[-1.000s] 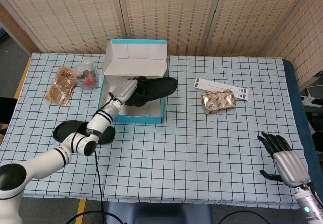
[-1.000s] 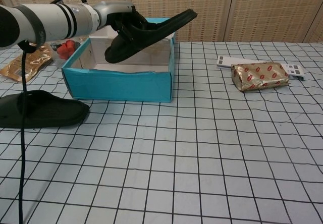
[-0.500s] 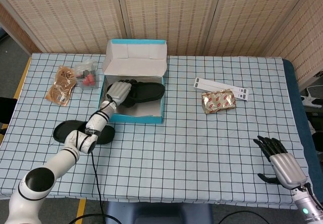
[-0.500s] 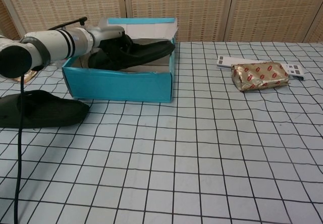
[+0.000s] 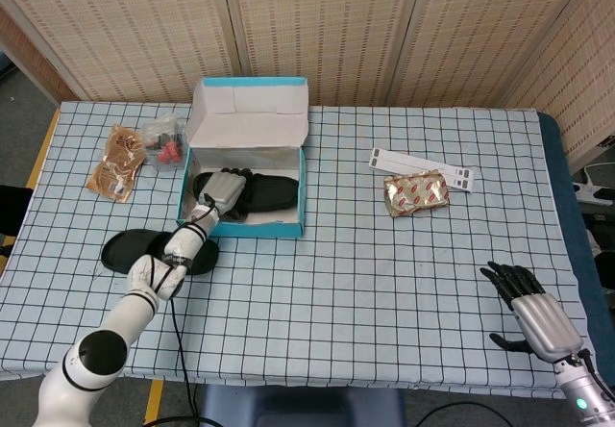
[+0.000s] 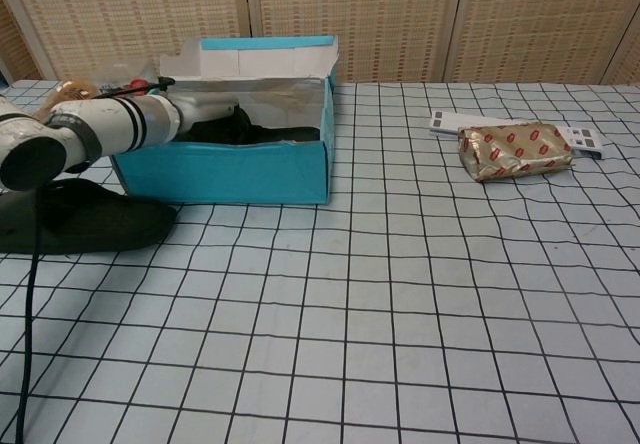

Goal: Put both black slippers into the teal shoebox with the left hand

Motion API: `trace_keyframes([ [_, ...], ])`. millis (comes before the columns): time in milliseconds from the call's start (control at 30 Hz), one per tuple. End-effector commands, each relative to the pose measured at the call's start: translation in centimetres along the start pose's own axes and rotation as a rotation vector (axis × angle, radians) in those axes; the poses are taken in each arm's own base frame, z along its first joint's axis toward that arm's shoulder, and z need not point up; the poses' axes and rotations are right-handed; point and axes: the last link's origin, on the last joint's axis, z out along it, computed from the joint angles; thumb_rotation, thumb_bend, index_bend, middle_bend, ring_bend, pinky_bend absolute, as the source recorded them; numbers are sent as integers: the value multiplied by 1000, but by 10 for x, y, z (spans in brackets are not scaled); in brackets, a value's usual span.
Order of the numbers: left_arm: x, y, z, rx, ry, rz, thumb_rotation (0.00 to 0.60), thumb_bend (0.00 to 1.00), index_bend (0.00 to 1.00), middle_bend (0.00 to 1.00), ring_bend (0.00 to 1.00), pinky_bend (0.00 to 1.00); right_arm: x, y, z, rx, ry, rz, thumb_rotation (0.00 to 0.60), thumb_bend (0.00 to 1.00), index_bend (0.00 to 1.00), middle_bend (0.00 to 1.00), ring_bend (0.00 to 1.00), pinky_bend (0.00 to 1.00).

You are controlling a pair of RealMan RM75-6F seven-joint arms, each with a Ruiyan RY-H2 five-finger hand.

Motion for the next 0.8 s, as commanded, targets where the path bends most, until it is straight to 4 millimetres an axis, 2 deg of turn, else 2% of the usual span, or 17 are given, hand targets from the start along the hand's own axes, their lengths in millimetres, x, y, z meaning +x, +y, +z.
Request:
trace_keyframes([
  [33,-6,2,0,-2,-20,-2,600,520,589,622,539,457,1,0,0,0,2,1,600,73,0,0,0,0],
  [233,-12,2,-3,-17,-87,-4,600,506,557,589,499,439,2,1,-1,0,7,5,600,74,0,0,0,0],
  [300,-12,1,-6,-26,-110,3,600,490,520,547,462,438,2,0,-1,2,7,5,600,74,0,0,0,0],
  [367,-13,1,-9,-35,-132,16,600,461,366,371,309,388,0,-1,-1,6,0,5,600,74,0,0,0,0],
  [433,-13,2,-11,-45,-136,10,600,421,87,80,63,261,-1,-2,-2,11,-8,3,600,74,0,0,0,0],
  [467,-11,4,-12,-55,-123,-7,600,407,20,16,11,214,-1,-3,-3,16,-12,2,600,74,0,0,0,0],
  [567,-7,7,-15,-83,-70,-31,600,378,0,0,0,157,-1,-5,-5,22,-10,4,600,74,0,0,0,0],
  [800,0,11,-24,-123,-13,-60,600,356,0,0,0,147,1,-5,-8,26,-3,11,600,74,0,0,0,0],
])
